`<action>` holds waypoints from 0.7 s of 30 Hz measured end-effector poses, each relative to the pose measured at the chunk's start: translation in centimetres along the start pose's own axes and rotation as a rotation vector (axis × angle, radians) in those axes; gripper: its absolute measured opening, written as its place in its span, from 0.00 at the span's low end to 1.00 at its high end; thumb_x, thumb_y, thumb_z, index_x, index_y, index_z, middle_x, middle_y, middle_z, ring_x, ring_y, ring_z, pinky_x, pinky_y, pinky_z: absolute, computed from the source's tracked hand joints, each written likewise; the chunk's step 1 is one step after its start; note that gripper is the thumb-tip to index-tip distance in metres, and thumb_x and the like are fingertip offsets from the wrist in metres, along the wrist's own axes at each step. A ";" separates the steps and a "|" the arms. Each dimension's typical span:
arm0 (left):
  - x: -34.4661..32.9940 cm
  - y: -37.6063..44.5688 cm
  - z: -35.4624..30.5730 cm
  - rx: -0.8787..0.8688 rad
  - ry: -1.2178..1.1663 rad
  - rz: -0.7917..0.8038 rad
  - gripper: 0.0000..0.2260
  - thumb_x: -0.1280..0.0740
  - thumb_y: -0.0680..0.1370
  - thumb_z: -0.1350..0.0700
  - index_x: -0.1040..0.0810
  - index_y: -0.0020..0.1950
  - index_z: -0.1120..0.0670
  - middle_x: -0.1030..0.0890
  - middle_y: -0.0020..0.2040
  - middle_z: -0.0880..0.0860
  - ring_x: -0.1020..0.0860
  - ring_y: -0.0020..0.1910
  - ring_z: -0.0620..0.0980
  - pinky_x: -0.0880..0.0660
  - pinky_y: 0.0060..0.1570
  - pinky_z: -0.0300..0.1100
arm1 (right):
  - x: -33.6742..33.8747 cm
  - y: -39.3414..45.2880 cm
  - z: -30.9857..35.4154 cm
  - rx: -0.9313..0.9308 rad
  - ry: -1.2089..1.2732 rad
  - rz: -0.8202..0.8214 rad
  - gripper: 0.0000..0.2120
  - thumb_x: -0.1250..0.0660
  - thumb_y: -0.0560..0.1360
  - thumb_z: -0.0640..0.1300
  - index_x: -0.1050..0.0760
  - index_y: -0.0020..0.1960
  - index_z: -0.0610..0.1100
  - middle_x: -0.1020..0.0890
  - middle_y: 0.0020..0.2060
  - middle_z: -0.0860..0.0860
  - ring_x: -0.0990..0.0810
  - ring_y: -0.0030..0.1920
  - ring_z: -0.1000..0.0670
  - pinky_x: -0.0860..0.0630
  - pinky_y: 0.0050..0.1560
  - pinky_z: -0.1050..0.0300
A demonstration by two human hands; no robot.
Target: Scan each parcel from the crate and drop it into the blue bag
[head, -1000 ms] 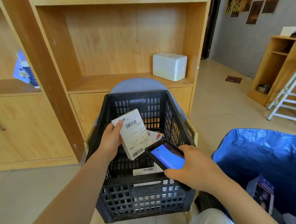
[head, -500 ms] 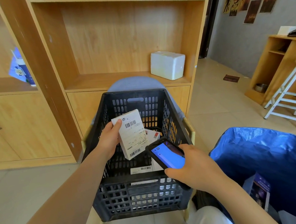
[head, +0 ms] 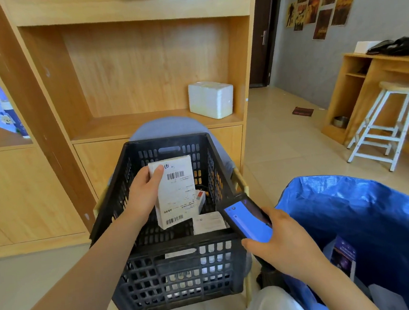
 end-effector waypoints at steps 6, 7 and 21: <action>-4.8 -0.3 -6.7 -0.068 -0.230 0.059 0.15 0.41 0.83 0.46 0.23 0.61 0.53 0.16 0.54 0.50 0.18 0.51 0.49 0.25 0.44 0.43 | 3.0 -0.8 -4.1 -0.050 0.058 -0.054 0.21 0.28 0.64 0.63 0.30 0.52 0.57 0.23 0.47 0.58 0.22 0.44 0.56 0.23 0.42 0.58; -6.0 -0.4 -7.5 -0.070 -0.245 0.080 0.15 0.41 0.83 0.46 0.23 0.61 0.53 0.16 0.54 0.50 0.18 0.51 0.50 0.25 0.44 0.44 | 3.6 -1.1 -5.0 -0.065 0.067 -0.070 0.20 0.28 0.65 0.61 0.29 0.52 0.57 0.23 0.47 0.58 0.22 0.44 0.57 0.23 0.42 0.58; -31.9 -6.6 -3.4 0.227 -0.200 0.586 0.22 0.34 0.75 0.46 0.23 0.60 0.61 0.16 0.54 0.55 0.17 0.54 0.51 0.19 0.51 0.45 | 9.4 -7.6 -26.4 -0.574 0.125 -0.207 0.19 0.24 0.69 0.57 0.26 0.52 0.47 0.21 0.43 0.52 0.22 0.40 0.51 0.29 0.36 0.55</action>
Point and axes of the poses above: each hand's wrist, its own y-axis towards the middle knuckle, its own x-axis out of the back of the hand, z = x × y, the point moved 4 cm from there along y, towards the middle knuckle
